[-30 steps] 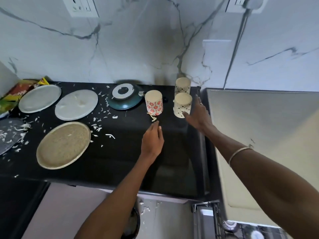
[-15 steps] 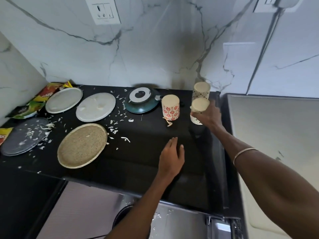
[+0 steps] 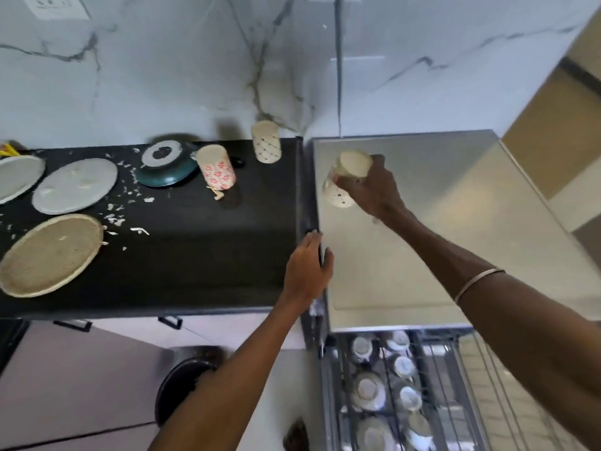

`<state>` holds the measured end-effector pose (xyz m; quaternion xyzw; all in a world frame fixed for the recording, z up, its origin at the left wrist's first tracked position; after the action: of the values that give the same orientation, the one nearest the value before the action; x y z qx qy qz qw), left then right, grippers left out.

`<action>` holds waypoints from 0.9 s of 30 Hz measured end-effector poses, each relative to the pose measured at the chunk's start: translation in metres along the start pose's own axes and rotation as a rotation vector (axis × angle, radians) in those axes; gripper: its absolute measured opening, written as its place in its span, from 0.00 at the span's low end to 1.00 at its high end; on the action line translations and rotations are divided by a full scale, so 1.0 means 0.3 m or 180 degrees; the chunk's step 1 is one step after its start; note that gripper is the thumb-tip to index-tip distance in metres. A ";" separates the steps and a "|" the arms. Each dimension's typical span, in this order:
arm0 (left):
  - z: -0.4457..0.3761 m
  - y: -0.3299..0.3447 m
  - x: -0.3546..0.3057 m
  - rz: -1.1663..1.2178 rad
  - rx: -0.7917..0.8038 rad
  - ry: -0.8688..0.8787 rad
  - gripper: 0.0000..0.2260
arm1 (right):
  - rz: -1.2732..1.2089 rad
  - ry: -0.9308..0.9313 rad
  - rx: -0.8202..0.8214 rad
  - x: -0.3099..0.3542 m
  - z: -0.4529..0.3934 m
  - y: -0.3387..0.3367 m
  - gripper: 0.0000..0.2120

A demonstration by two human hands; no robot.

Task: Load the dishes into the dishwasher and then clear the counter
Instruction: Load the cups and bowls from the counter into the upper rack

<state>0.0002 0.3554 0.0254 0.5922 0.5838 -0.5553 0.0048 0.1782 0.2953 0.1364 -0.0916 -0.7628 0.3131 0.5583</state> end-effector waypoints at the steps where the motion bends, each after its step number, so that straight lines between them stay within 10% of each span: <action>1: 0.039 0.023 -0.056 0.0036 0.0032 0.0052 0.20 | 0.0003 0.0048 -0.0026 -0.044 0.027 -0.078 0.41; 17: 0.804 0.510 -0.755 0.0018 0.0525 0.0652 0.18 | 0.0035 0.0300 0.0054 -0.743 0.496 -1.098 0.42; 27: 1.024 0.645 -0.759 -0.0266 0.1293 -0.0218 0.17 | 0.0049 0.0721 0.0352 -1.172 0.714 -1.074 0.41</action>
<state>0.0027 -0.0632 -0.0655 0.5371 0.4834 -0.6811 -0.1179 0.1776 -0.2109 0.0053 -0.1013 -0.6757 0.3466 0.6427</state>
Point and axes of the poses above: each hand's wrist, its own z-axis away from the middle knuckle, its own y-axis out of the palm, x = y × z, the point moved 2 cm from there along -z, towards the middle knuckle, and after that the axes turned 12 degrees about -x, right-handed, at the moved point
